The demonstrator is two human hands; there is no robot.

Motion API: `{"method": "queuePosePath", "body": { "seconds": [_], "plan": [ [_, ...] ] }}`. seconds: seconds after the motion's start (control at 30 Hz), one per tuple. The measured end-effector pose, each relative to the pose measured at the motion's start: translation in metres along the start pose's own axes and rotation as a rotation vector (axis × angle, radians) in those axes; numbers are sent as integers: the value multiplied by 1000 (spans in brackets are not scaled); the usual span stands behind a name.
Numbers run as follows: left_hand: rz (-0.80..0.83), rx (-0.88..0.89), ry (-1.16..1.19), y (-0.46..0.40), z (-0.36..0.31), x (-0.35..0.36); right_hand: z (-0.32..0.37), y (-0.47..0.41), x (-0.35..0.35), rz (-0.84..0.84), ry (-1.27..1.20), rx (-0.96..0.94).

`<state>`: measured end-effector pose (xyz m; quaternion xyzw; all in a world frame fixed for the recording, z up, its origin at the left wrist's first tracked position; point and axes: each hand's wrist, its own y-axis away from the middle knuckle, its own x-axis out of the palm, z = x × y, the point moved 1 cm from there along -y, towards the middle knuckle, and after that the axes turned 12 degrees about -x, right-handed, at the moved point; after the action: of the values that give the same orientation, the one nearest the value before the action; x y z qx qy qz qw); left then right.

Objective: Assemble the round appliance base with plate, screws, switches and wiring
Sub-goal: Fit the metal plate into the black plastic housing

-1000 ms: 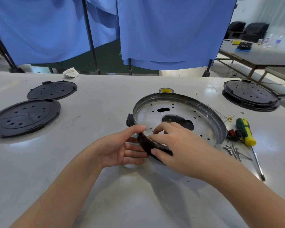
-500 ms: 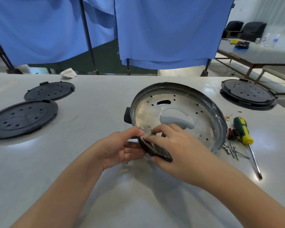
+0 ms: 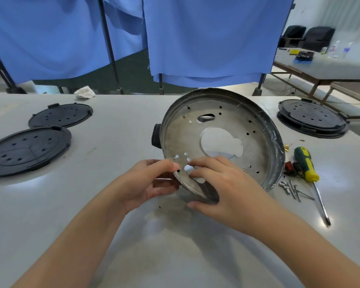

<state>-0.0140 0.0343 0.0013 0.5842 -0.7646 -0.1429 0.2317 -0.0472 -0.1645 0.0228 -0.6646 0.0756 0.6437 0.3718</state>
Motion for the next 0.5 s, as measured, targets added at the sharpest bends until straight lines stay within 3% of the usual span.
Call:
{"method": "queuePosePath", "body": {
  "seconds": [0.13,0.37,0.5],
  "plan": [
    [-10,-13,20,-3,-1,-7,-5,4,-5,-33,-92,33],
    [-6,38,13,-7,-3,-28,-54,16,-18,-647,-322,414],
    [4,34,23,-11,-3,-36,-69,25,-13,-807,-468,610]
  ]
}}
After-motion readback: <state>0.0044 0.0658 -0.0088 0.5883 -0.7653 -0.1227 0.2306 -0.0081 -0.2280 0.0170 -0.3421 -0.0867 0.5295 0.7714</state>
